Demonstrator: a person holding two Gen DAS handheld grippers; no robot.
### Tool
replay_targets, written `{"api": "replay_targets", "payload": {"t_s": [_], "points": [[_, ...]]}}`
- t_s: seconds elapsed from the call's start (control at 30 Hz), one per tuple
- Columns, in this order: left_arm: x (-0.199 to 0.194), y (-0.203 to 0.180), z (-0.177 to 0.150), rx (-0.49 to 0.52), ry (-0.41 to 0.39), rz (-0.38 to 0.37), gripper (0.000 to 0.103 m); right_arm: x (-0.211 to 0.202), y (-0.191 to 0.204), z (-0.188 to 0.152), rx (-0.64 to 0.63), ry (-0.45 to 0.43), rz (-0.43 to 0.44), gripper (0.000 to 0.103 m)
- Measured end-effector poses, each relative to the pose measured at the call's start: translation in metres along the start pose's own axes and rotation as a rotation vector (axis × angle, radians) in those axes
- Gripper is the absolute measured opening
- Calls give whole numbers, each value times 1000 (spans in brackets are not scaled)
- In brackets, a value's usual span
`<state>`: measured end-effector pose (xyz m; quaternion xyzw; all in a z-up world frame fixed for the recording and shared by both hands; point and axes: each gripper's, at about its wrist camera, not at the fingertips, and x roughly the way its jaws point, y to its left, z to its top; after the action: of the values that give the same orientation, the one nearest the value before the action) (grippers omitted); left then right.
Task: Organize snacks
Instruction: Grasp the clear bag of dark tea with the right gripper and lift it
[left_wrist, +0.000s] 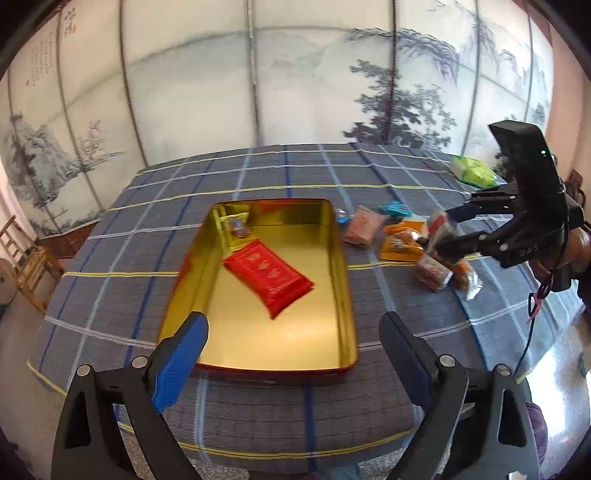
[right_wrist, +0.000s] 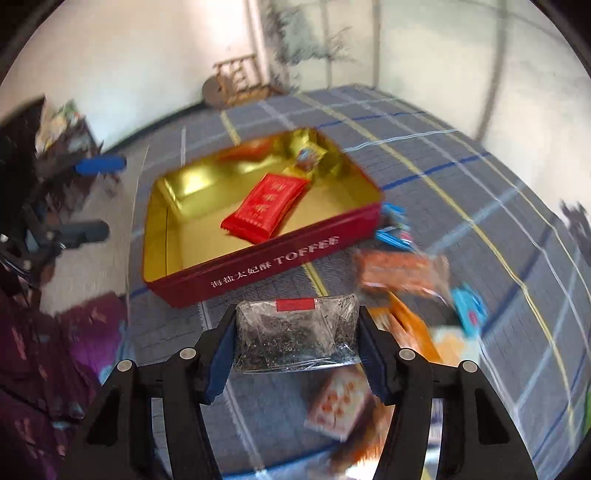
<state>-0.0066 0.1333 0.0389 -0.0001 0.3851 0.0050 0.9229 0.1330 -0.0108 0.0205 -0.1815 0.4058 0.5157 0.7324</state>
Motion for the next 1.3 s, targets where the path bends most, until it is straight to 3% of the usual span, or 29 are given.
{"api": "replay_targets", "payload": {"t_s": [0.1, 0.2, 0.3, 0.5, 0.67, 0.8, 0.87, 0.93, 1.07, 1.13, 1.27, 1.3], "points": [[11, -27, 12, 38, 53, -137, 94, -67, -27, -63, 223, -120, -174, 61], [33, -53, 29, 14, 134, -275, 94, -102, -51, -130, 409, -134, -349, 61], [63, -78, 46, -25, 218, -303, 94, -108, -69, -171, 497, -97, -443, 61], [103, -99, 64, -123, 300, -331, 93, -118, -96, -220, 625, -120, -528, 61], [114, -136, 72, -93, 360, -417, 93, -121, -111, -234, 684, -166, -525, 61], [141, -157, 79, -119, 440, -380, 92, -117, -110, -234, 675, -185, -524, 61], [158, -163, 82, -136, 493, -360, 87, -117, -110, -233, 675, -194, -514, 61], [173, -168, 82, -149, 554, -334, 76, -119, -111, -235, 687, -210, -497, 61], [179, -184, 86, -81, 548, -240, 82, -123, -114, -240, 712, -244, -456, 61], [185, -193, 87, -48, 565, -218, 93, -123, -113, -239, 708, -252, -448, 61], [190, -207, 88, 20, 565, -164, 94, -123, -112, -240, 708, -266, -433, 61], [189, -210, 87, 38, 563, -152, 87, -124, -112, -241, 713, -272, -430, 61]]}}
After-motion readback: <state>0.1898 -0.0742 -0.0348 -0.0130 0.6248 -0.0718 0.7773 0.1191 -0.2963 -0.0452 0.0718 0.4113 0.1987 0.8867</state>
